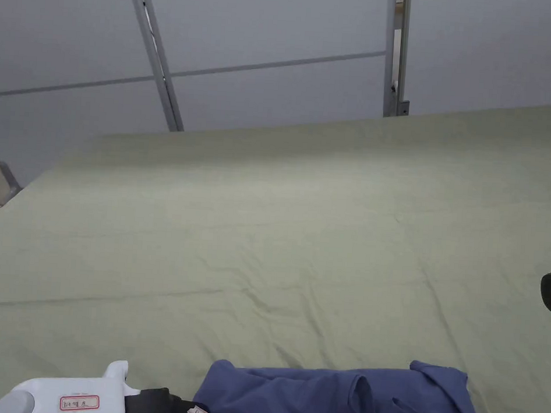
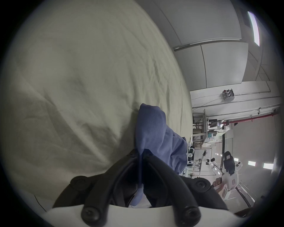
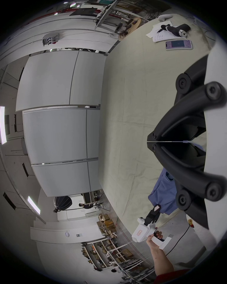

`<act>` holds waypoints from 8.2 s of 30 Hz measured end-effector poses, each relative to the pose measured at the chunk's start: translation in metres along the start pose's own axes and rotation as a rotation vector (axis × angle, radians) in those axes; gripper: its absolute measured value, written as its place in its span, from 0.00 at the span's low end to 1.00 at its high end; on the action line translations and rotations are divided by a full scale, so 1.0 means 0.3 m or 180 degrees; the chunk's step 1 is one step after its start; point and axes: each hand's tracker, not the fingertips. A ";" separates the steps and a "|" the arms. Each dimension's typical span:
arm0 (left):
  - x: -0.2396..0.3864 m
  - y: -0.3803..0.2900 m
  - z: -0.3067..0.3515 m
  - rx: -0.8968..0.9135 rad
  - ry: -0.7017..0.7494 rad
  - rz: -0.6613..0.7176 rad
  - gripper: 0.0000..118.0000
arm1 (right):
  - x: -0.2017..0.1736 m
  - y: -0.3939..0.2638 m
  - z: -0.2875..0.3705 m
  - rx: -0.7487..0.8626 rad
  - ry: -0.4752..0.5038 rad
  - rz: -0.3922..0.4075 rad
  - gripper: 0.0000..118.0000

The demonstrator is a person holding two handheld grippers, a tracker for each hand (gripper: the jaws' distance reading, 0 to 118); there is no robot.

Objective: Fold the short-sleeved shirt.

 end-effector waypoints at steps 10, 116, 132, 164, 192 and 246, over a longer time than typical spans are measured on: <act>0.551 -0.177 -0.051 -0.0179 -0.0473 -0.0838 0.04 | 0.013 -0.007 0.002 0.0065 0.0059 -0.0145 0.02; -0.114 0.531 0.415 -0.0960 0.0269 -0.0718 0.32 | -0.092 -0.427 -0.646 -0.1710 0.3156 -0.2806 0.02; -0.408 0.493 0.581 -0.0410 0.1573 -0.0167 1.00 | -0.192 -0.426 -0.743 -0.1874 0.3050 -0.2821 0.02; 1.100 -0.496 0.771 0.3715 0.1375 -0.2551 0.00 | -0.306 0.564 0.313 0.1272 -0.0639 0.0135 0.02; 1.210 -0.470 0.665 0.3519 0.1243 -0.2755 0.00 | -0.199 0.522 0.420 0.1242 -0.0751 0.0097 0.02; 1.192 -0.181 0.386 0.3640 0.1263 -0.2662 1.00 | -0.102 0.522 -0.029 0.1259 -0.0866 0.0155 1.00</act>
